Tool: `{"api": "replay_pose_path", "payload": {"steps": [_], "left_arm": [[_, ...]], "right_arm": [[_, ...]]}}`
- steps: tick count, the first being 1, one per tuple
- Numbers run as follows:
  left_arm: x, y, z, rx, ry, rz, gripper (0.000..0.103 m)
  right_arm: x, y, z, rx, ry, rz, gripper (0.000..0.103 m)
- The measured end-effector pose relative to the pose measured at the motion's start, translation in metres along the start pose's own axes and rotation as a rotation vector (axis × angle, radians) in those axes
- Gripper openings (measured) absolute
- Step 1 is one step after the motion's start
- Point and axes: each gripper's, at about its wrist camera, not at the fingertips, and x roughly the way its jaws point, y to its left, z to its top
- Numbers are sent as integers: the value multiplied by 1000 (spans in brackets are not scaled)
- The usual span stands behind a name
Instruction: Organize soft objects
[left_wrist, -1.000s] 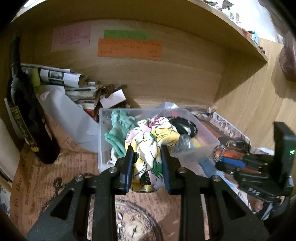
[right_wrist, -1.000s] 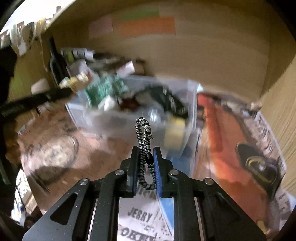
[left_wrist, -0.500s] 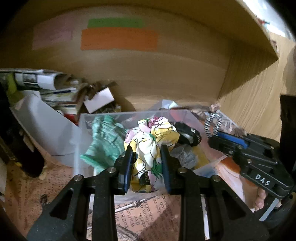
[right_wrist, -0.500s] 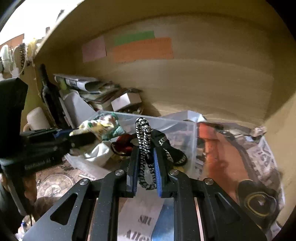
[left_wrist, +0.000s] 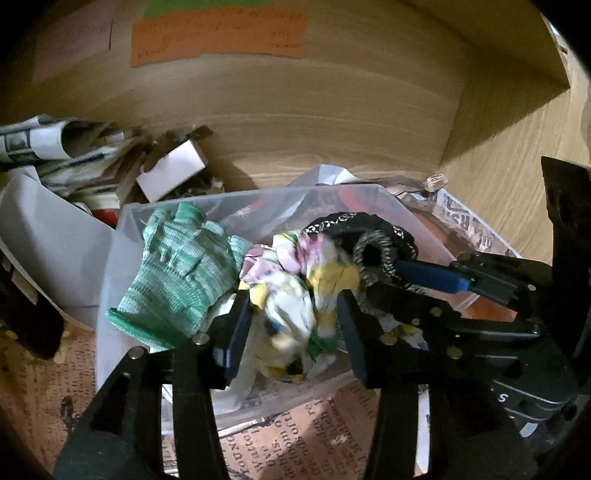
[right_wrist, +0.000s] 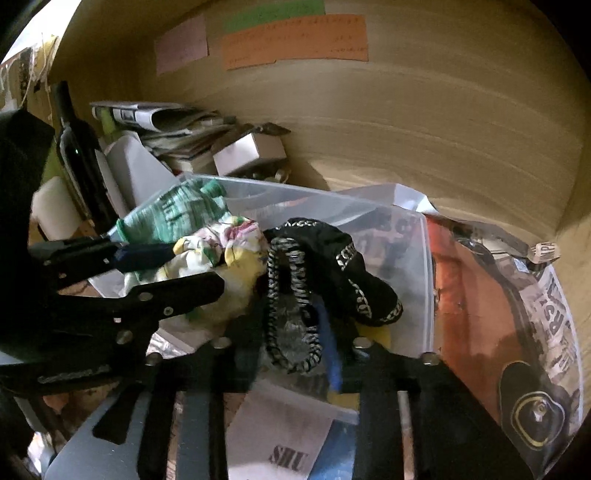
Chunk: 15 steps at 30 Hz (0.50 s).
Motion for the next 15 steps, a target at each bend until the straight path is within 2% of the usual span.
{"api": "replay_pose_path", "payload": {"steps": [4, 7, 13, 15], "left_arm": [[-9, 0, -1, 5, -19, 8, 50], [-21, 3, -2, -13, -41, 5, 50], [-63, 3, -2, -16, -140, 9, 50], [-82, 1, -1, -9, -187, 17, 50]], "right_arm": [[-9, 1, -2, -6, -15, -9, 41], [-22, 2, -4, -13, -40, -18, 43], [-65, 8, -3, -12, -145, -20, 44], [-83, 11, -1, -8, -196, -21, 48]]}}
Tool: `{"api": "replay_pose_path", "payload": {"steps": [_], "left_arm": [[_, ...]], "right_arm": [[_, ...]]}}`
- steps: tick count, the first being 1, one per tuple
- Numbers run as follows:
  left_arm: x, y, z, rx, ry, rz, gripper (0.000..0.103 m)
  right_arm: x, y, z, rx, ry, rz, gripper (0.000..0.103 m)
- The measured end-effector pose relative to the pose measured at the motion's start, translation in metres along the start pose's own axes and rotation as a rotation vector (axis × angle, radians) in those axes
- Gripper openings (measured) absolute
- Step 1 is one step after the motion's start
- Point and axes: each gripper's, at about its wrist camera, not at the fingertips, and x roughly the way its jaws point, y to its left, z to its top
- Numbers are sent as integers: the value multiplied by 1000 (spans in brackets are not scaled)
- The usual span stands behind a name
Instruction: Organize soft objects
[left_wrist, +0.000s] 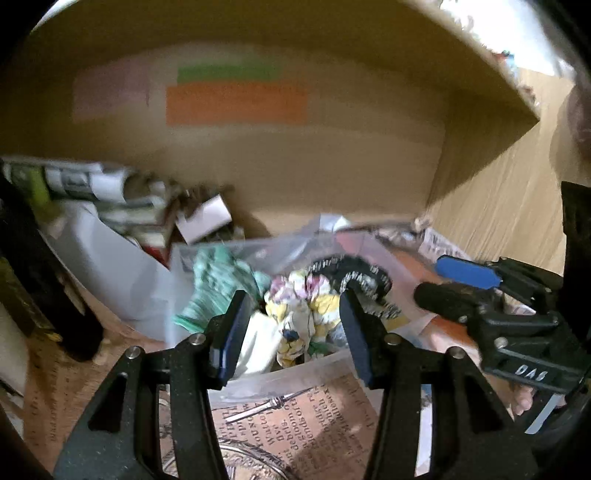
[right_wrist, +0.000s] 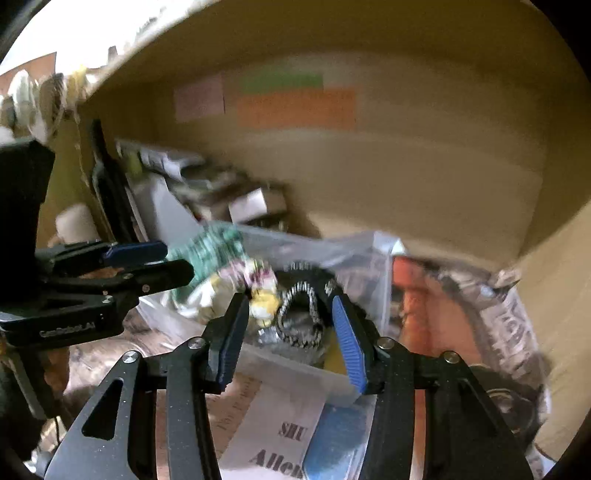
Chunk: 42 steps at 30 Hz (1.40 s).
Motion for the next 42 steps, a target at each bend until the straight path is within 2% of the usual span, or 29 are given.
{"api": "replay_pose_path", "payload": {"steps": [3, 8, 12, 16, 20, 23, 25, 42], "left_arm": [[-27, -4, 5, 10, -72, 11, 51], [-64, -12, 7, 29, -172, 23, 64], [-89, -19, 5, 48, -237, 37, 71], [-108, -24, 1, 51, -274, 39, 80], [-119, -28, -3, 47, -300, 44, 92], [-127, -28, -5, 34, -313, 45, 102], [-128, -28, -5, 28, -314, 44, 102], [-127, -25, -7, 18, -305, 58, 103]], "right_arm": [[-24, 2, 8, 6, -73, -5, 54], [-59, 9, 15, 12, -175, -8, 62], [-75, 13, 16, 19, -216, -2, 64], [-87, 17, 14, 34, -249, 7, 78], [-97, 21, 10, 41, -274, 8, 85], [-103, 25, 7, 39, -289, 1, 94], [-107, 26, 5, 40, -301, -6, 103], [-111, 26, 3, 58, -316, -12, 103]]}}
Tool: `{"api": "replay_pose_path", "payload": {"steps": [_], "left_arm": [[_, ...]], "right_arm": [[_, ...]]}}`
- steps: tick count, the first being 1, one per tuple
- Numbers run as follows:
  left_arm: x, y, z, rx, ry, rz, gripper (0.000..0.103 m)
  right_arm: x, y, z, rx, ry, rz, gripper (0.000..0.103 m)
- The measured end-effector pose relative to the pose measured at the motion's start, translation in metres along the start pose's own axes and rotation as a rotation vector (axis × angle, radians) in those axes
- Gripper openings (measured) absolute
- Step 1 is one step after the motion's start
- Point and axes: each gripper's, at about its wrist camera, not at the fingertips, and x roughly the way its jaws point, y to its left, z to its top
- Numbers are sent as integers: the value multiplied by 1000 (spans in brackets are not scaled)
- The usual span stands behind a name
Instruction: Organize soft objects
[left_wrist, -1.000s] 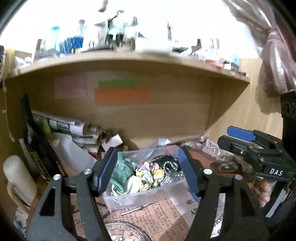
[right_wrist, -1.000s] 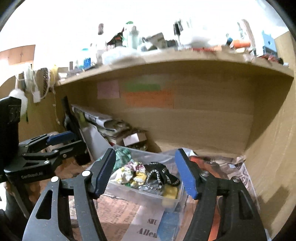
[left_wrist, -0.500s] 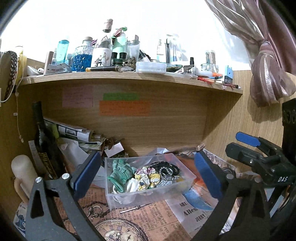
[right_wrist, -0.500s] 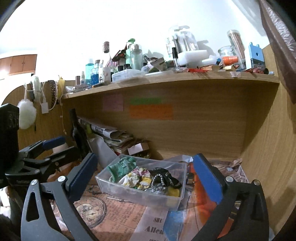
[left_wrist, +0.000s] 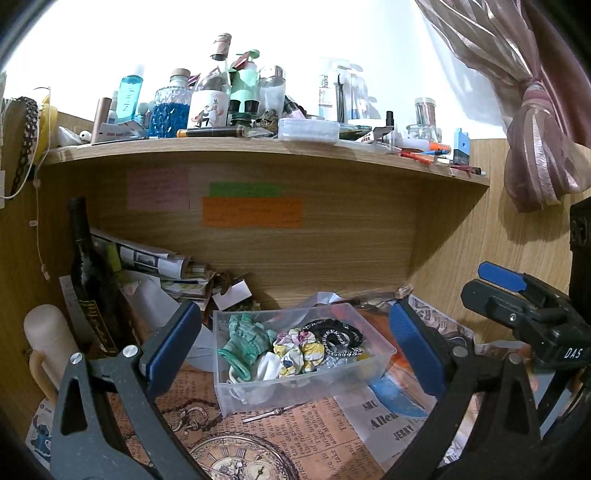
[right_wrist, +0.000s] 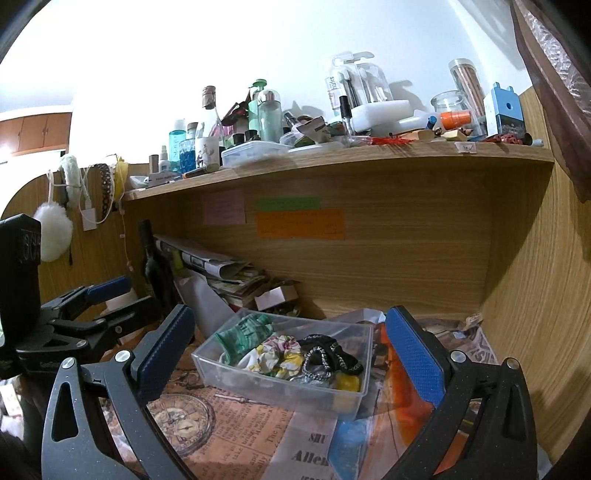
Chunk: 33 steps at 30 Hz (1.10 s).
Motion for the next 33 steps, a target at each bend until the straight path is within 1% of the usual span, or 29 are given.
{"api": "replay_pose_path", "payload": {"steps": [7, 17, 33], "left_arm": [[0, 1, 0, -3, -1, -4, 103], [1, 0, 0, -5, 2, 15, 103], [2, 1, -1, -4, 9, 9, 103]], "right_arm": [[0, 1, 1, -1, -1, 1, 103], [0, 1, 0, 5, 1, 4, 103], [3, -1, -4, 17, 13, 10, 103]]}}
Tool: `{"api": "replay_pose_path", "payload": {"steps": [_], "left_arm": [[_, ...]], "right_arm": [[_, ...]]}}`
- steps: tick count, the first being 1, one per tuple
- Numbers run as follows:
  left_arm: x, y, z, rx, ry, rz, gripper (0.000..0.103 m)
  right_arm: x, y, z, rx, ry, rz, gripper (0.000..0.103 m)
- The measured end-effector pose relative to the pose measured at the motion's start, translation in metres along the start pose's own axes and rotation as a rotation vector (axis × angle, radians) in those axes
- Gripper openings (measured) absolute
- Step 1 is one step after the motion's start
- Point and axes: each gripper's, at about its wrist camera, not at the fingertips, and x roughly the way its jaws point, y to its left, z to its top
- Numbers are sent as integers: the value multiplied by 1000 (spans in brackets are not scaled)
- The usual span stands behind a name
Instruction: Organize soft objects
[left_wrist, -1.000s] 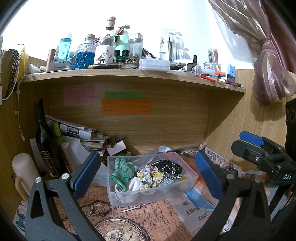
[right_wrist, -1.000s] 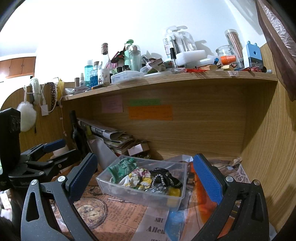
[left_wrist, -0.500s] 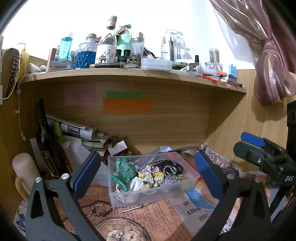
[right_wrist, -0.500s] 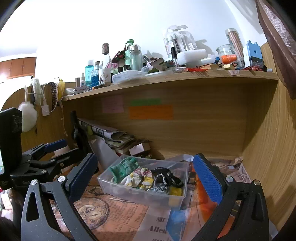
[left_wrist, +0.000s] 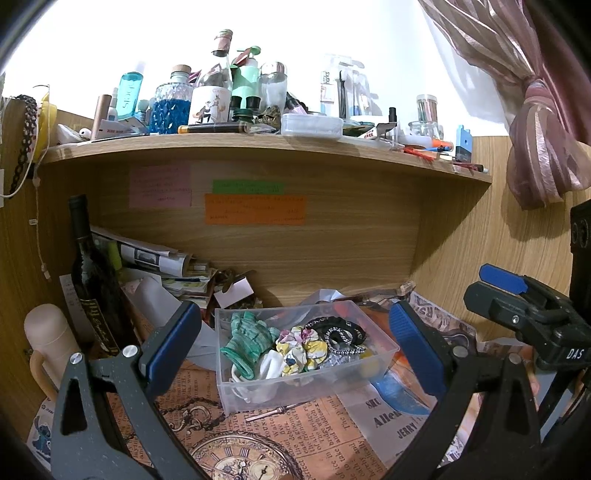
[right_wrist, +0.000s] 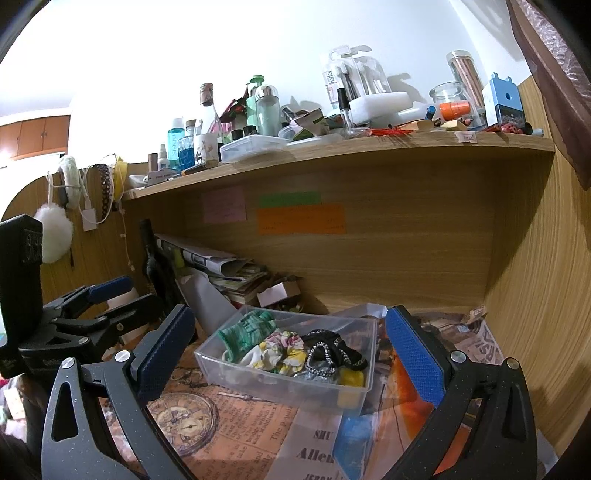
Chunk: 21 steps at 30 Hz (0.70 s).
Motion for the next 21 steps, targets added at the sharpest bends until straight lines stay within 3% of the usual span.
{"api": "replay_pose_path", "payload": {"steps": [21], "left_arm": [[2, -1, -3, 12, 7, -18, 103]], "right_arm": [[4, -2, -2, 5, 12, 2, 103]]}}
